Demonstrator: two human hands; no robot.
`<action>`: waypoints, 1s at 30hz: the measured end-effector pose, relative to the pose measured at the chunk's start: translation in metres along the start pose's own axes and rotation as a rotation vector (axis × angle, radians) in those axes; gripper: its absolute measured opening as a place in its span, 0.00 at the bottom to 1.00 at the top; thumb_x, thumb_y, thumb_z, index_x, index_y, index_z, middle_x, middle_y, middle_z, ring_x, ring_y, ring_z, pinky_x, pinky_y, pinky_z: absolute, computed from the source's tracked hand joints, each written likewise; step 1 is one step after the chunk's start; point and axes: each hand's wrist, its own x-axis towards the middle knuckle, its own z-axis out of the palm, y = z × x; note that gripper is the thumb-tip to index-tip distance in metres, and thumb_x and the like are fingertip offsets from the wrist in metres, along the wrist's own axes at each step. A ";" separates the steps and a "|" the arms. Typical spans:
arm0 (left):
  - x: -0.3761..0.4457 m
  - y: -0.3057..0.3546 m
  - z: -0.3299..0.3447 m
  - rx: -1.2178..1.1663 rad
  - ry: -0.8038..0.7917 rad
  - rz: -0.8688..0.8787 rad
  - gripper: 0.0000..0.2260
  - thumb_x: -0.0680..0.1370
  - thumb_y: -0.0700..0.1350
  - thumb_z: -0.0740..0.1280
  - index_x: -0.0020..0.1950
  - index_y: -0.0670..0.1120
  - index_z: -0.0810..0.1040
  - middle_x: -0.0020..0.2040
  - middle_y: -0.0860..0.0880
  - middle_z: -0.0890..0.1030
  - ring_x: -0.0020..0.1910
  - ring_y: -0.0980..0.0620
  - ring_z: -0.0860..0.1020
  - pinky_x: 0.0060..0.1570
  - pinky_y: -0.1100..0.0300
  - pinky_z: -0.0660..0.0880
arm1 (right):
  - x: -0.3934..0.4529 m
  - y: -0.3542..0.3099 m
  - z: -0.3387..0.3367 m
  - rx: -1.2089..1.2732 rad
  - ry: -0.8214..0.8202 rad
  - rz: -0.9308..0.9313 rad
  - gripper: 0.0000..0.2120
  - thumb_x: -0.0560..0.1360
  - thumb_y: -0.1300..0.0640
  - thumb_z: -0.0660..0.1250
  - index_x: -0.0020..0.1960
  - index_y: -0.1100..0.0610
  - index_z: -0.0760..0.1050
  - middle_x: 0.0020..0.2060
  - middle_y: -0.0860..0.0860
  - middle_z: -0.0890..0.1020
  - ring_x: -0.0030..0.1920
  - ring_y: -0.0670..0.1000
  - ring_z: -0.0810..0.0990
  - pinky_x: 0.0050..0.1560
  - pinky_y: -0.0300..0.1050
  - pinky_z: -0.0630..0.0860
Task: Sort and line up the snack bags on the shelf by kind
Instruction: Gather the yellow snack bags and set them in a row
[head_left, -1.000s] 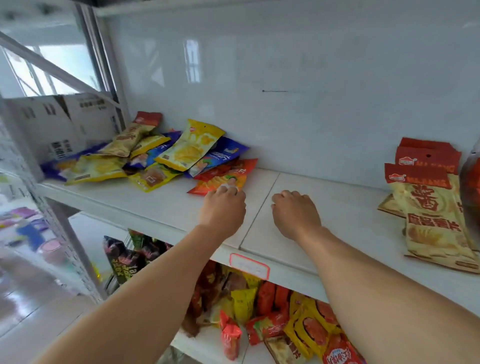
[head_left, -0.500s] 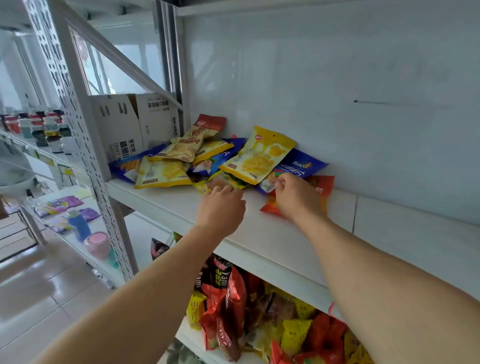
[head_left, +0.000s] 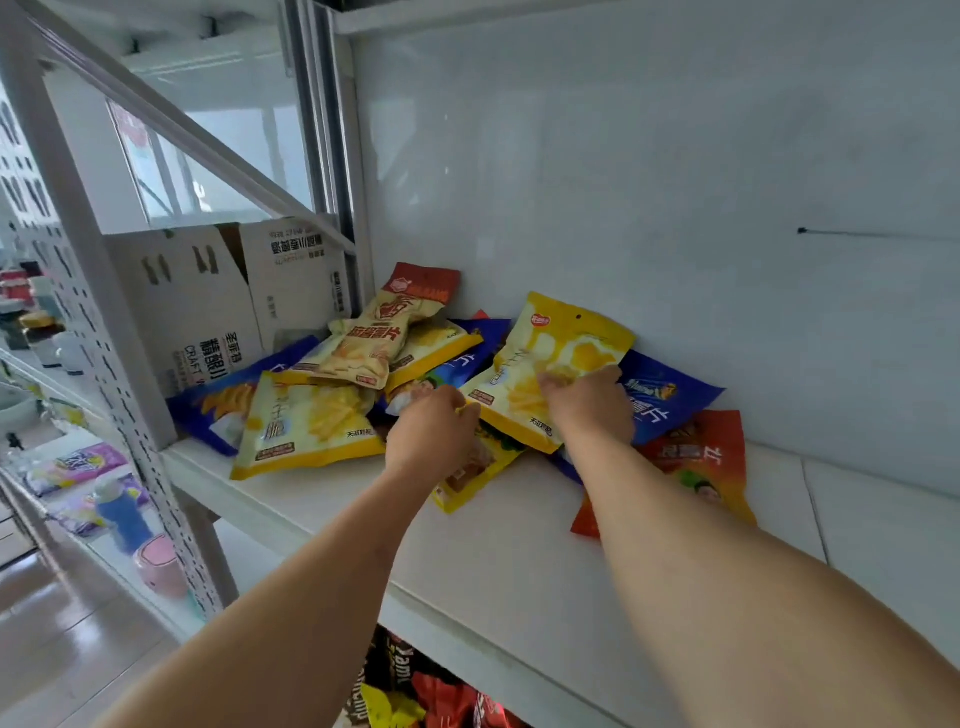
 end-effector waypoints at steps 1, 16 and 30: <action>0.007 0.000 0.000 -0.017 -0.003 0.010 0.16 0.82 0.56 0.60 0.64 0.49 0.78 0.59 0.47 0.81 0.55 0.46 0.79 0.48 0.52 0.78 | 0.003 -0.002 0.004 -0.019 0.008 0.015 0.48 0.70 0.31 0.67 0.75 0.62 0.56 0.68 0.59 0.73 0.67 0.63 0.72 0.62 0.60 0.73; 0.055 -0.045 -0.037 -0.305 -0.162 0.256 0.13 0.83 0.54 0.61 0.60 0.49 0.78 0.46 0.53 0.80 0.45 0.50 0.78 0.45 0.54 0.76 | -0.028 -0.031 0.039 0.109 0.171 0.007 0.43 0.69 0.44 0.76 0.74 0.58 0.58 0.66 0.56 0.76 0.66 0.62 0.74 0.63 0.56 0.72; 0.049 -0.139 -0.083 -0.295 -0.107 0.170 0.26 0.78 0.67 0.58 0.68 0.51 0.76 0.68 0.49 0.77 0.72 0.43 0.65 0.70 0.43 0.65 | -0.128 -0.051 0.055 0.597 0.176 0.017 0.23 0.69 0.57 0.78 0.61 0.58 0.75 0.48 0.46 0.82 0.50 0.51 0.82 0.54 0.48 0.79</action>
